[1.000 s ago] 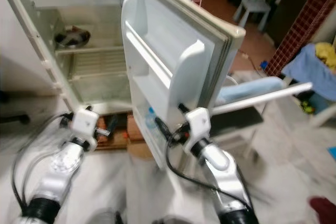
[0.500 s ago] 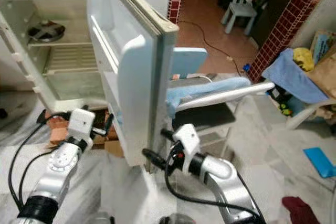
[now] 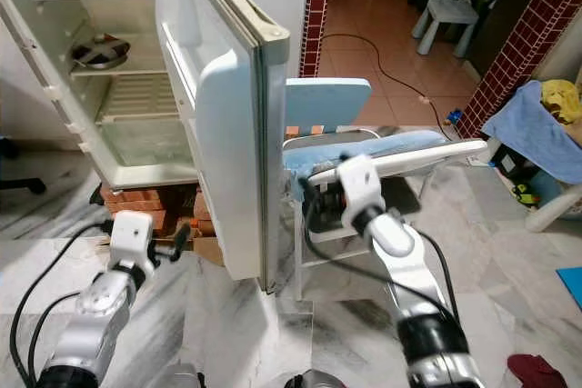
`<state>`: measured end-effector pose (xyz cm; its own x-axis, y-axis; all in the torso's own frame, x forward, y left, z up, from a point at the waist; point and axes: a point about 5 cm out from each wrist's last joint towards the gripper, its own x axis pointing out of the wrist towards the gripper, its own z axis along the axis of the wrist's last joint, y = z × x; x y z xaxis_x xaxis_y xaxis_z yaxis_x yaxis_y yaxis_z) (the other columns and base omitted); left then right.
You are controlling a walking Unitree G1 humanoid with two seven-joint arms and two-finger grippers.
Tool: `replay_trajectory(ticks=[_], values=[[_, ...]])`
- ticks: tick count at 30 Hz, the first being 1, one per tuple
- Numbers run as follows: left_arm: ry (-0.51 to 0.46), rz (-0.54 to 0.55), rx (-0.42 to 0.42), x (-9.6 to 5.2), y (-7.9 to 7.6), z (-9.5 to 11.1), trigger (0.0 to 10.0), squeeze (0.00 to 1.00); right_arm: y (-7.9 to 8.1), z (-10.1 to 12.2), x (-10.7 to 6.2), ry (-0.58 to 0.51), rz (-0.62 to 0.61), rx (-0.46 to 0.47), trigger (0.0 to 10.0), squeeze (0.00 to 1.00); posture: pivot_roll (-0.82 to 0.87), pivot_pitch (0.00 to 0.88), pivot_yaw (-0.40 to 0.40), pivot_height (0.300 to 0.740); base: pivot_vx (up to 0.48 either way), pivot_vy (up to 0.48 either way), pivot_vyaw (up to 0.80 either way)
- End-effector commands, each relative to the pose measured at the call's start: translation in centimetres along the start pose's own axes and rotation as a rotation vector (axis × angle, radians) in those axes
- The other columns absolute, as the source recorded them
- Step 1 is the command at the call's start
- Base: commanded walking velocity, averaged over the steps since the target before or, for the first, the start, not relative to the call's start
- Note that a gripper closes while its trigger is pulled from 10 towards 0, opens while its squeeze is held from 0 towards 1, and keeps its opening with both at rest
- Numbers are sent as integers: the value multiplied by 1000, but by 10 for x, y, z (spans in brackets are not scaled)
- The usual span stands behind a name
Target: Restocking fridge
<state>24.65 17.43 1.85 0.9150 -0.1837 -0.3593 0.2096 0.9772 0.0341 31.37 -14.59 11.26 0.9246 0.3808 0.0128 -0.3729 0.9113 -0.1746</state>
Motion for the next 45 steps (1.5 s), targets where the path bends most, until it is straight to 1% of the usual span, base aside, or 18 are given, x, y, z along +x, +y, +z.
replay_trajectory(ticks=[1,4,7,11,14,16,19,22,23,27,30,34,36,37,39,40,41,45], values=[[3,-16,6,-1,0,4,10000,0,4,4,7,-24,-17,-17,10000,0,32,0,-52,740,0,0,800],[38,-54,7,-2,-5,1,10000,0,12,16,20,-74,-7,39,10000,0,43,0,-56,740,0,0,796],[82,-133,28,-5,-14,-3,10000,0,25,29,26,-137,90,96,10000,0,48,0,-58,740,0,0,283],[126,-202,54,-8,-21,-5,10000,0,55,38,14,-184,403,296,10000,0,43,0,-60,740,0,0,0],[138,-210,53,-8,-22,-5,10000,0,61,27,7,-140,459,270,10000,0,42,0,-60,740,0,0,0],[144,-215,55,-8,-23,-5,10000,0,50,7,9,-56,322,129,10000,0,35,0,-59,740,0,0,0],[149,-218,60,-8,-23,-5,10000,0,34,-3,9,-26,157,5,10000,0,32,0,-58,740,0,0,0],[140,-196,69,-6,-20,-4,10000,0,9,-6,3,-42,-100,46,10000,0,31,0,-61,740,0,0,0],[133,-184,69,-6,-19,-3,10000,0,7,-6,0,-44,-127,66,10000,0,30,0,-63,740,0,0,0],[48,-84,154,0,-5,7,10000,0,2,-14,-14,-14,-196,105,10000,0,28,0,-68,740,0,0,0],[35,29,110,5,11,10,10000,0,1,-22,-22,6,-241,141,10000,0,27,0,-70,740,0,0,0],[12,142,142,6,29,14,10000,0,1,-26,-24,19,-257,121,10000,0,21,0,-68,740,0,0,0],[2,232,137,4,45,16,10000,0,0,-28,-23,14,-275,100,10000,0,21,0,-68,740,0,0,0],[9,314,114,2,62,15,10000,0,-2,-27,-23,7,-290,94,10000,0,21,0,-69,740,0,0,0],[9,314,114,2,62,15,10000,0,-2,-27,-23,7,-290,94,10000,0,21,0,-69,740,0,0,0],[8,357,109,-1,73,15,10000,0,-4,-27,-23,3,-304,90,10000,0,21,0,-70,740,0,0,0],[3,363,122,-2,75,16,10000,0,-5,-27,-23,3,-307,89,10000,0,23,0,-71,740,0,0,0],[-38,369,157,-1,73,17,10000,0,-4,-27,-25,15,-313,99,10000,0,24,0,-72,740,0,0,0]])
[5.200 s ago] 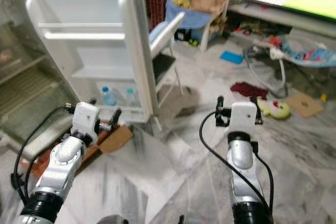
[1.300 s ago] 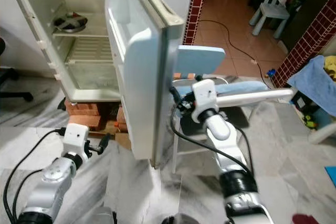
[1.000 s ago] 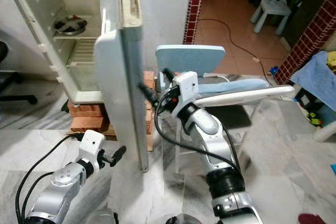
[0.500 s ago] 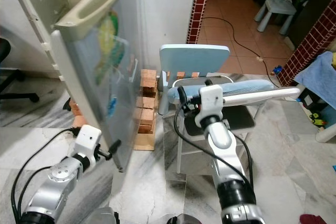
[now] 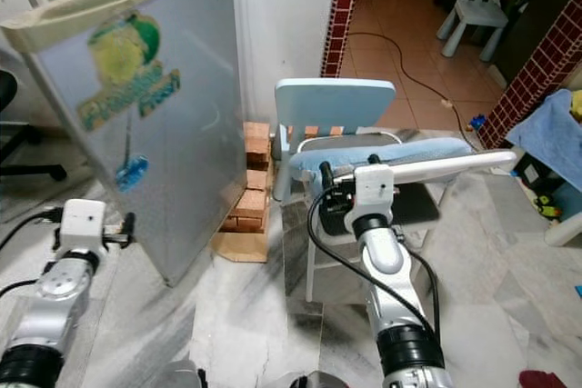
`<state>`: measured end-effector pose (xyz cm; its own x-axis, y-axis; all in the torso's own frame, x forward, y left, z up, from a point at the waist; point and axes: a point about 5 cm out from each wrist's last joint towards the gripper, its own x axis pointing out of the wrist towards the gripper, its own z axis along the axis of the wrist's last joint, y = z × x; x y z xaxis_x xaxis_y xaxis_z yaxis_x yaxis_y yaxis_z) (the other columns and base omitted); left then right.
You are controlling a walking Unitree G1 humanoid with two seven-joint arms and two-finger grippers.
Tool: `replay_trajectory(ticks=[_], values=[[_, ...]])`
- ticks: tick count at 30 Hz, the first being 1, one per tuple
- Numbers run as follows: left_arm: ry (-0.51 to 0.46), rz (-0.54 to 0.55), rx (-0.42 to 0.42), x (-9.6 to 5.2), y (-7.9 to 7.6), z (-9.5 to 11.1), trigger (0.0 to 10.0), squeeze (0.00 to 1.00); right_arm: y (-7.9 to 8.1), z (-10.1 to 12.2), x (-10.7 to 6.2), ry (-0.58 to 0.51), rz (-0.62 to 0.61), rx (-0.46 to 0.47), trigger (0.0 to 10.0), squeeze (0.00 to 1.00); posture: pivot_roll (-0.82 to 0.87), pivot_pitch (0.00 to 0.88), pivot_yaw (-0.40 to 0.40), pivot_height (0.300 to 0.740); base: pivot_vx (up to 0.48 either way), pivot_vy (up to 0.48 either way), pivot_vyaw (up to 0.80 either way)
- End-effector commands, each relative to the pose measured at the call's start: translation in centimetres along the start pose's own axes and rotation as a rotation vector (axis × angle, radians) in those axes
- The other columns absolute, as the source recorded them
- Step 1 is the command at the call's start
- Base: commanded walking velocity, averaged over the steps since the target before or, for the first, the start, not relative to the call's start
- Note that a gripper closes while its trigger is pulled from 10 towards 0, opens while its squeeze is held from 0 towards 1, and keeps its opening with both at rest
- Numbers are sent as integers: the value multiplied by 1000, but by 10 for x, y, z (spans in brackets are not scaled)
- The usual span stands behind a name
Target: Restocking fridge
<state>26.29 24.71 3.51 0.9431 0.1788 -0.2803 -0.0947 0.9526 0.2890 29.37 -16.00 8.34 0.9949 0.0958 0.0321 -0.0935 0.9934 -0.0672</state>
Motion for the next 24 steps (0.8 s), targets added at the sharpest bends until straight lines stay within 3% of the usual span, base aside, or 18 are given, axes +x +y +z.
replay_trajectory(ticks=[1,3,7,13,18,24], values=[[-30,-9,13,2,-5,5,10000,0,-3,2,1,-3,-20,-1,10000,0,25,0,-73,740,0,0,0],[-91,-117,13,1,-25,13,10000,0,-3,0,1,1,-23,0,10000,0,26,0,-75,740,0,146,-800],[-132,-178,13,-2,-37,22,10000,0,-3,1,-1,-4,-29,-3,10000,0,26,0,-72,740,0,480,-800],[-175,-173,21,-2,-35,35,10000,0,-8,0,-7,-2,-47,-12,10000,0,27,0,-65,740,0,480,-800],[-171,-168,12,-3,-32,33,10000,0,-11,-5,-13,24,-69,-12,10000,0,17,8,-69,740,0,480,-800],[-154,-223,3,-4,-47,30,10000,0,-12,-6,-11,35,-87,-13,10000,0,13,4,-72,740,0,474,-800]])
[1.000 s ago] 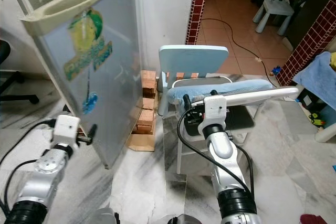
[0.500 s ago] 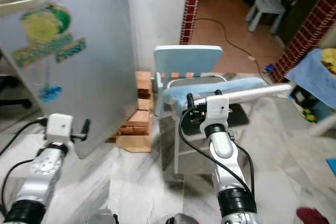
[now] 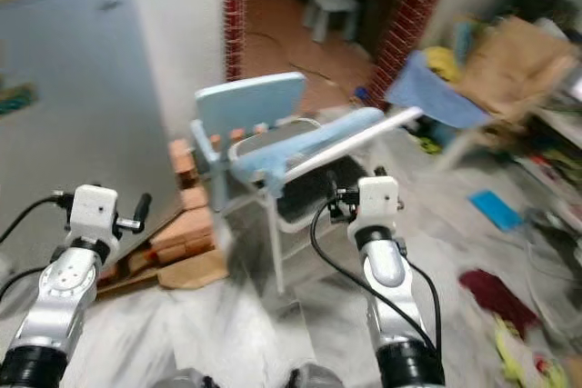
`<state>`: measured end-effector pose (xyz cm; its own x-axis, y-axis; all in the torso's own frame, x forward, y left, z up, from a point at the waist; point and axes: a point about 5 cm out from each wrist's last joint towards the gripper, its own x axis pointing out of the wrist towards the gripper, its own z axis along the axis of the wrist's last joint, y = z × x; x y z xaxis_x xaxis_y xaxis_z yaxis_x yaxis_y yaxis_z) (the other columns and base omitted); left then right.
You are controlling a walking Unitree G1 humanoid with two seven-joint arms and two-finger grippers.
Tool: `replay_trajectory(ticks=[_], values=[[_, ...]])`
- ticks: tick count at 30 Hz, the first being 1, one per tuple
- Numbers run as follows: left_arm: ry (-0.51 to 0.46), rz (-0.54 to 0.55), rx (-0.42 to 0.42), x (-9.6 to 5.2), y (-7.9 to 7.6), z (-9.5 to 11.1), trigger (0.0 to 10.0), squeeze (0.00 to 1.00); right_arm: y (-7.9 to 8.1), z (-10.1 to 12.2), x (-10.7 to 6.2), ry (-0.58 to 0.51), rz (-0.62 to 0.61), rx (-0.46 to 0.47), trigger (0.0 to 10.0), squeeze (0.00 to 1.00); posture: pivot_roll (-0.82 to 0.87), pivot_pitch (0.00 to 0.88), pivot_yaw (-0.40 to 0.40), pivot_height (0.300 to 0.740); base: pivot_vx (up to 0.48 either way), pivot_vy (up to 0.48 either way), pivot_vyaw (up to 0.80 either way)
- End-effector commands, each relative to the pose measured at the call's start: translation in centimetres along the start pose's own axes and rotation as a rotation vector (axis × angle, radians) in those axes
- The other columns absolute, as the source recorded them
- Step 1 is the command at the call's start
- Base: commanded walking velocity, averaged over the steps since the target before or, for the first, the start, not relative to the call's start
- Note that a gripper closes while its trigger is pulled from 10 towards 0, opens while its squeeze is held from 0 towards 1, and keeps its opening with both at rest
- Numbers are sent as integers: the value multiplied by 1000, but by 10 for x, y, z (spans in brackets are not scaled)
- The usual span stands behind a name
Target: Restocking fridge
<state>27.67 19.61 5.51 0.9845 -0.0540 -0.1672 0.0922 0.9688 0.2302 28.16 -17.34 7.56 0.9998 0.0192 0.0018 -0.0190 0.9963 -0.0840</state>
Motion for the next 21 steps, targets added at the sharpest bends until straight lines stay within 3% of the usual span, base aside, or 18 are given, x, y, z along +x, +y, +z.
replay_trajectory(ticks=[1,3,9,21], values=[[24,-32,13,-2,-6,-5,10000,0,0,2,3,1,-17,3,10000,0,13,4,-72,740,0,469,-800],[20,-49,10,-2,-10,-5,10000,0,-1,3,4,-1,-25,-1,10000,0,10,0,-73,740,0,409,-800],[-5,-89,31,-3,-16,-3,10000,0,-2,4,5,-2,-34,-2,10000,0,7,0,-72,740,0,0,-800],[-5,-213,-14,-5,-31,-4,10000,0,-1,3,8,7,-49,-4,10000,0,4,0,-70,740,0,0,-800]])
